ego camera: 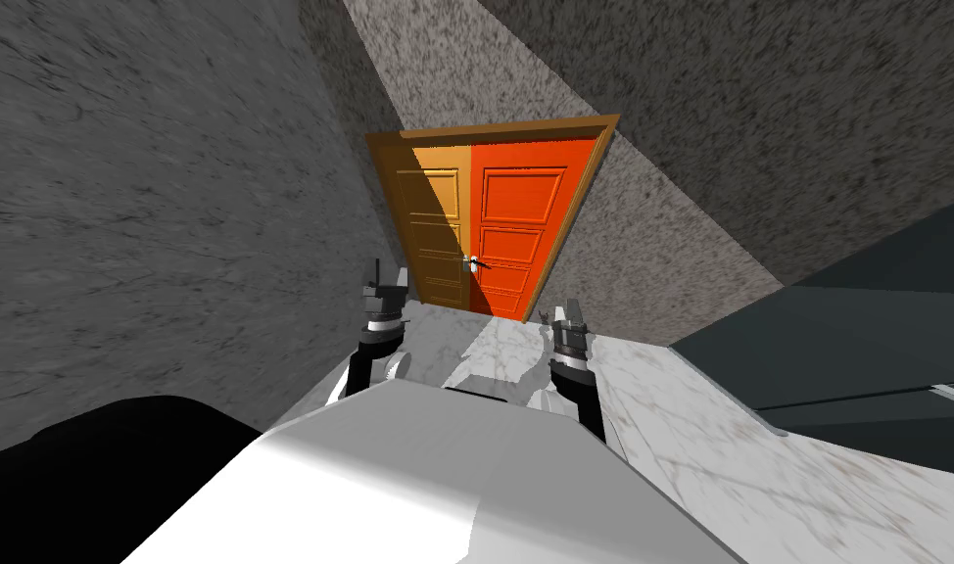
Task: Pull the door open
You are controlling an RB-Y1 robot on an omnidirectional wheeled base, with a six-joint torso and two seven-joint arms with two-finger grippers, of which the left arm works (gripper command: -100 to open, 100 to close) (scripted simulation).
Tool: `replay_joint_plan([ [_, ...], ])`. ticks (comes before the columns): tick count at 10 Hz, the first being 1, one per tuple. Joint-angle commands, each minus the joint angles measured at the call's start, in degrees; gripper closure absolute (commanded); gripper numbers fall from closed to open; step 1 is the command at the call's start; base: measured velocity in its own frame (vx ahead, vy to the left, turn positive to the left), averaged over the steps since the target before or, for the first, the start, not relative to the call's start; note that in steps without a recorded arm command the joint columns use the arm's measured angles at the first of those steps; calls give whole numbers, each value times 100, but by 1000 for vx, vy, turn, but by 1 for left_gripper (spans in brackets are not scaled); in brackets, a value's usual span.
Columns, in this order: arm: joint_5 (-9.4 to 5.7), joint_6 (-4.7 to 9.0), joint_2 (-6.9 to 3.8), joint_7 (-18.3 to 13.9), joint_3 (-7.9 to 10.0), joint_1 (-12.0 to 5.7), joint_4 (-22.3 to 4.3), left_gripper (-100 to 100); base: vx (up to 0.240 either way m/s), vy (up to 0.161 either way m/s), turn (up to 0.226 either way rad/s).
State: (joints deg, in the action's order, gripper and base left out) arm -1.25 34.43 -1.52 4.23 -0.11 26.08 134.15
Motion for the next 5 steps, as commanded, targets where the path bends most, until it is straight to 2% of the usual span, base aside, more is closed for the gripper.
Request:
replay_joint_plan([
  [1, -32, -54, -57, -17, 26, -75, -189, -100, 30, 73, -77],
  [3, -56, -95, -97, -30, 46, -131, -332, -100, 159, 1, -29],
  [5, -101, -172, -165, -54, 84, -238, -602, -100, 193, 38, -65],
])
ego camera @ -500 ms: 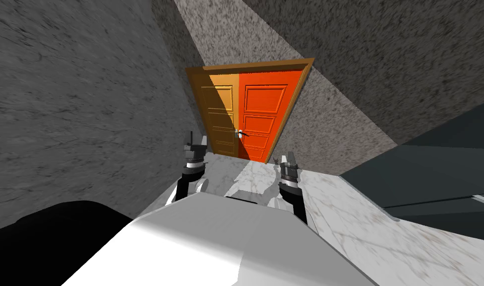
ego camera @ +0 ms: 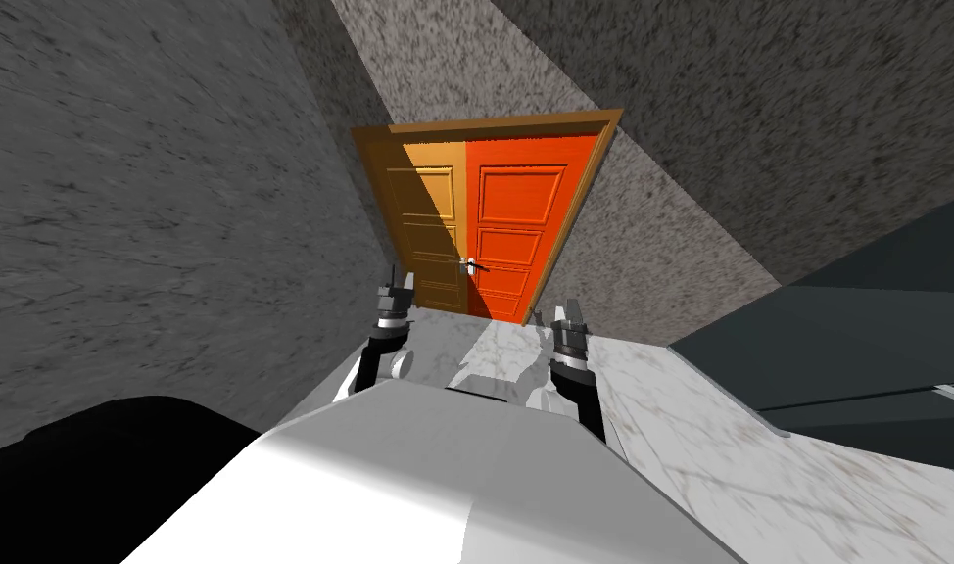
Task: Pull the door open
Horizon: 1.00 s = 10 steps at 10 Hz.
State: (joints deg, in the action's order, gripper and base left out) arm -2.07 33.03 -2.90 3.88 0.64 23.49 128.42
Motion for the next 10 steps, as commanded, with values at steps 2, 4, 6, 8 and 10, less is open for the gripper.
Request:
replay_joint_plan([
  [2, -74, -127, -101, -49, 54, -109, -359, -100, 176, 25, -65],
  [4, -104, -179, -139, -65, 79, -181, -540, -100, 135, 31, -45],
  [6, -137, -235, -179, -83, 106, -259, -737, -100, 93, 42, -51],
  [8, -171, -292, -218, -100, 134, -337, -936, -100, 85, 30, -32],
  [10, -225, -385, -278, -130, 179, -466, -1263, -100, 118, 39, -77],
])
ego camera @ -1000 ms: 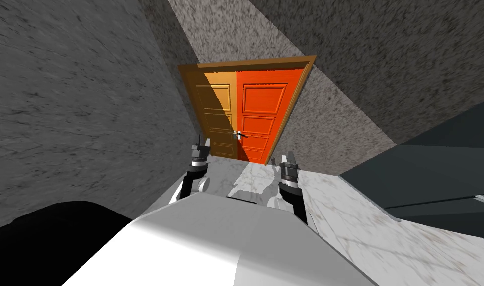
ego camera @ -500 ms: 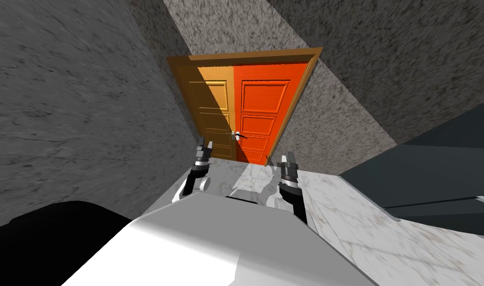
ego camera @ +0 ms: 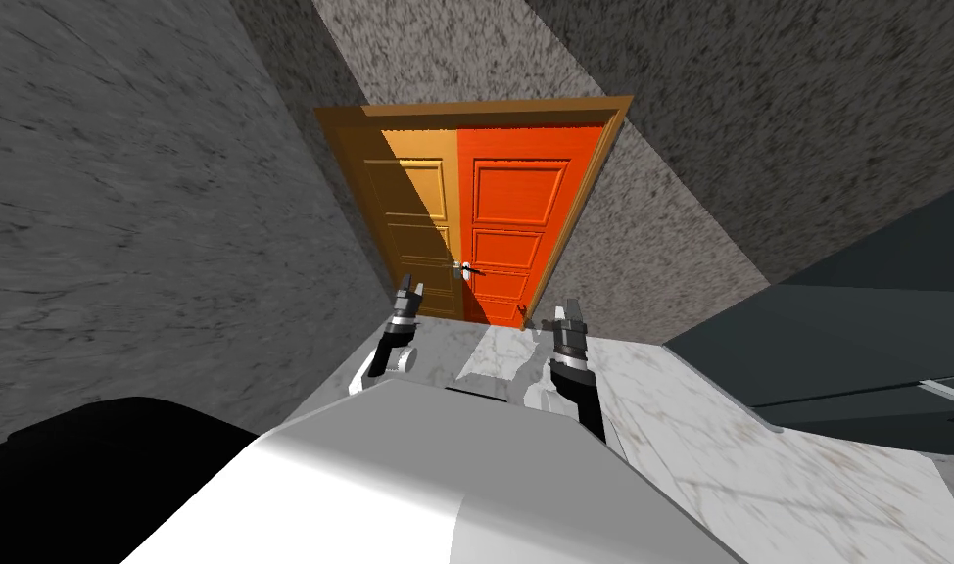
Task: Pull the door open
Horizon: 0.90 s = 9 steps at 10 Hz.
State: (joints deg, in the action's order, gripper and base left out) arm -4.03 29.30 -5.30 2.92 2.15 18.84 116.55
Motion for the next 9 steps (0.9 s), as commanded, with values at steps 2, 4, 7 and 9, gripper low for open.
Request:
replay_joint_plan([
  [2, -66, -75, -78, -53, 60, -89, -298, -100, 115, 36, -47],
  [4, -105, -141, -118, -74, 92, -181, -529, -100, 115, 28, -48],
  [7, -184, -275, -196, -116, 157, -366, -999, -100, 107, 46, -55],
  [9, -244, -377, -254, -148, 207, -507, -1356, -100, 129, 64, -95],
])
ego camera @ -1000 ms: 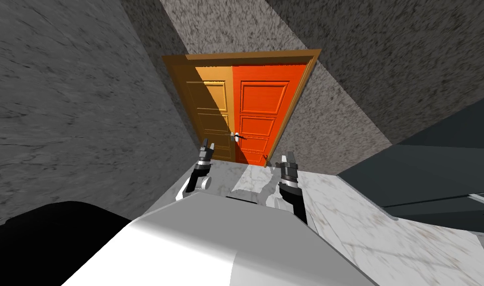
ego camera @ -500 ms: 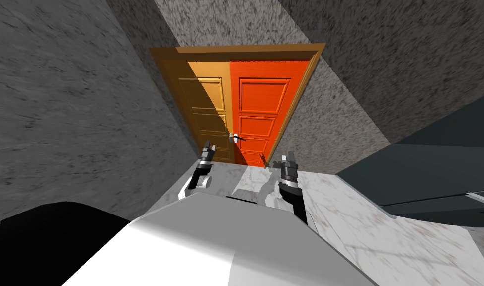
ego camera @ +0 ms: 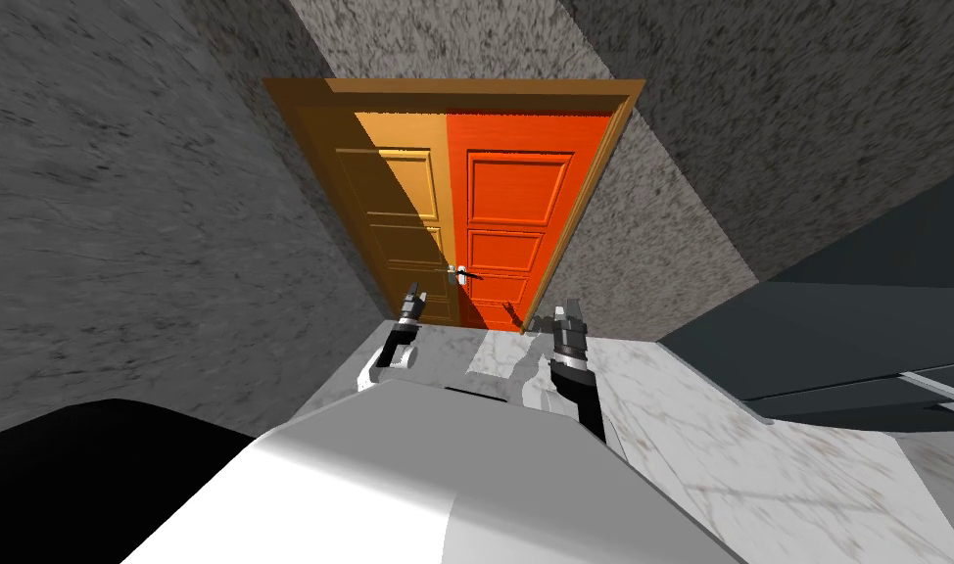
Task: Pull the door open
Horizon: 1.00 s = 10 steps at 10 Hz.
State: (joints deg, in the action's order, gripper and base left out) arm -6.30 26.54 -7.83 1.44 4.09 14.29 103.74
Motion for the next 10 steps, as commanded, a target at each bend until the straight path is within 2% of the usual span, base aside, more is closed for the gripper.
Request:
replay_joint_plan([
  [1, -37, -135, -20, -11, 29, -99, -194, -100, 137, 61, -65],
  [10, -212, -433, -178, -104, 174, -512, -1239, -100, 95, 42, -51],
])
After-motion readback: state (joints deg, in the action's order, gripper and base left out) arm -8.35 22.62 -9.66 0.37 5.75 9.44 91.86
